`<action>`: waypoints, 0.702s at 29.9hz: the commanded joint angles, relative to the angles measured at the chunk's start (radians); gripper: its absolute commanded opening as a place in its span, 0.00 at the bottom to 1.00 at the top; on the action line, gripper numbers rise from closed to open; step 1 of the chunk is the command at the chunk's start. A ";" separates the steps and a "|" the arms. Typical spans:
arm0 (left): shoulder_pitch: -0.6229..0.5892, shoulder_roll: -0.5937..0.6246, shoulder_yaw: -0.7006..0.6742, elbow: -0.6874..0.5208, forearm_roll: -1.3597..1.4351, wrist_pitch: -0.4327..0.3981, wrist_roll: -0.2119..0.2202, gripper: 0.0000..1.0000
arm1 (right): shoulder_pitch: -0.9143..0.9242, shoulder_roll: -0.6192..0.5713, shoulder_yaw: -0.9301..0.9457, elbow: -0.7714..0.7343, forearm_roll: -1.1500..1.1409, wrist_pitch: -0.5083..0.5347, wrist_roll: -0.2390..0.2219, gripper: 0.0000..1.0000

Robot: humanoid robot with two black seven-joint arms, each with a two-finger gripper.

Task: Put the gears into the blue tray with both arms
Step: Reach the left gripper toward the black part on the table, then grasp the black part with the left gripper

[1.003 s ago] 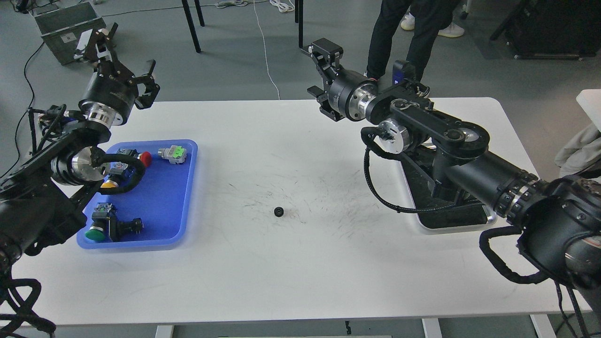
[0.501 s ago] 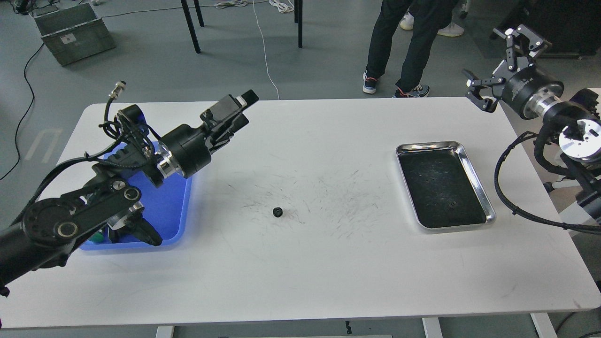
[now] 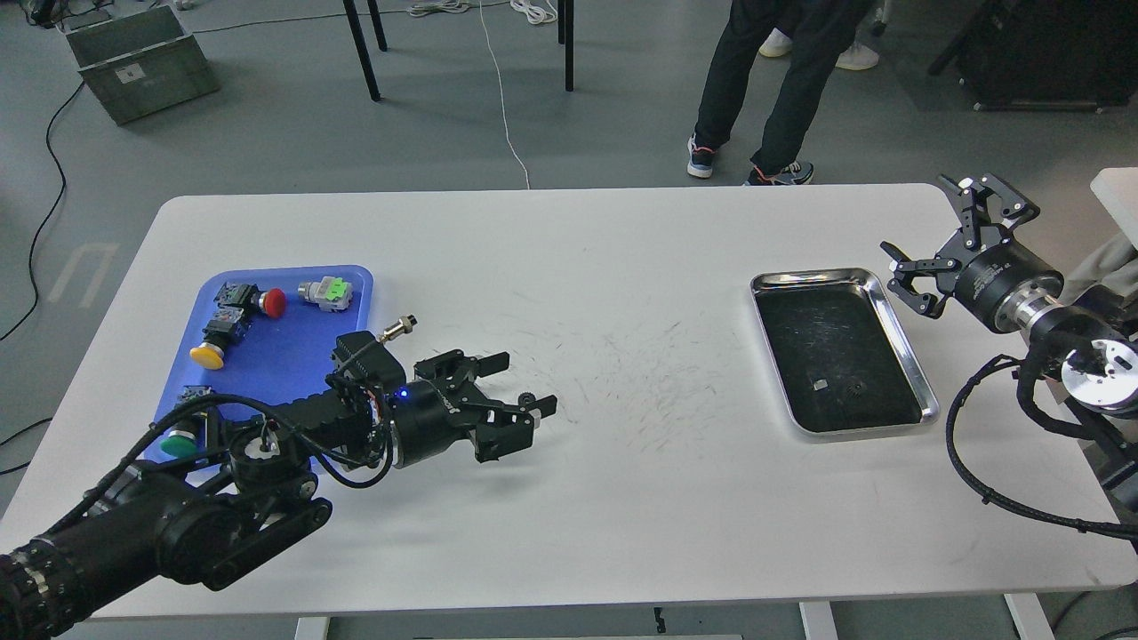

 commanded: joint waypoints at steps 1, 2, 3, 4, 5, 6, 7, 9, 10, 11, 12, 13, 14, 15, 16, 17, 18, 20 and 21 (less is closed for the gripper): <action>0.014 -0.043 0.001 0.051 0.084 0.035 0.037 0.98 | 0.000 0.006 -0.004 0.002 -0.002 0.000 0.001 0.94; 0.016 -0.061 0.001 0.073 0.092 0.047 0.040 0.98 | 0.000 0.010 -0.005 0.003 -0.002 0.000 0.001 0.94; 0.014 -0.077 0.001 0.093 0.095 0.060 0.040 0.97 | 0.000 0.011 -0.005 0.003 -0.002 0.000 0.001 0.94; 0.013 -0.088 0.002 0.111 0.098 0.067 0.042 0.97 | 0.000 0.014 -0.005 0.003 -0.002 0.000 0.001 0.94; 0.014 -0.092 0.001 0.128 0.100 0.069 0.045 0.96 | 0.000 0.016 -0.005 0.003 -0.002 0.000 0.001 0.94; 0.014 -0.092 0.001 0.140 0.100 0.070 0.048 0.96 | 0.000 0.016 -0.005 0.003 -0.002 0.000 0.001 0.94; 0.014 -0.094 0.001 0.150 0.100 0.073 0.049 0.96 | 0.000 0.016 -0.005 0.003 -0.002 0.000 0.001 0.94; 0.014 -0.097 0.001 0.162 0.100 0.084 0.053 0.95 | 0.000 0.016 -0.005 0.003 -0.002 0.000 0.001 0.94; 0.014 -0.103 0.001 0.168 0.100 0.087 0.054 0.94 | 0.000 0.016 -0.005 0.003 -0.002 0.000 0.001 0.94; 0.014 -0.111 0.001 0.179 0.100 0.093 0.054 0.93 | -0.002 0.017 -0.005 0.003 -0.002 0.000 0.001 0.94; 0.013 -0.118 0.002 0.191 0.100 0.095 0.054 0.91 | 0.000 0.020 -0.005 0.003 -0.002 0.000 0.001 0.94; 0.013 -0.121 0.002 0.202 0.100 0.098 0.054 0.88 | 0.000 0.020 -0.005 0.003 -0.003 0.000 0.001 0.94; 0.013 -0.123 0.002 0.214 0.100 0.100 0.054 0.85 | 0.000 0.022 -0.005 0.003 -0.003 -0.002 0.001 0.94; 0.013 -0.125 0.002 0.222 0.101 0.101 0.053 0.81 | 0.000 0.022 -0.007 0.003 -0.002 0.000 0.001 0.94; 0.013 -0.125 0.004 0.226 0.100 0.104 0.053 0.77 | 0.000 0.022 -0.007 0.005 -0.003 0.000 0.001 0.94; 0.014 -0.126 0.008 0.230 0.101 0.104 0.053 0.72 | 0.000 0.022 -0.007 0.005 -0.003 -0.002 0.001 0.94; 0.013 -0.126 0.016 0.230 0.101 0.104 0.053 0.66 | 0.000 0.022 -0.007 0.005 -0.003 -0.002 0.001 0.94; 0.013 -0.125 0.033 0.231 0.101 0.104 0.053 0.49 | 0.000 0.023 -0.007 0.005 -0.003 -0.002 0.001 0.94; 0.013 -0.125 0.033 0.231 0.100 0.106 0.053 0.46 | 0.000 0.023 -0.007 0.005 -0.003 -0.002 0.001 0.94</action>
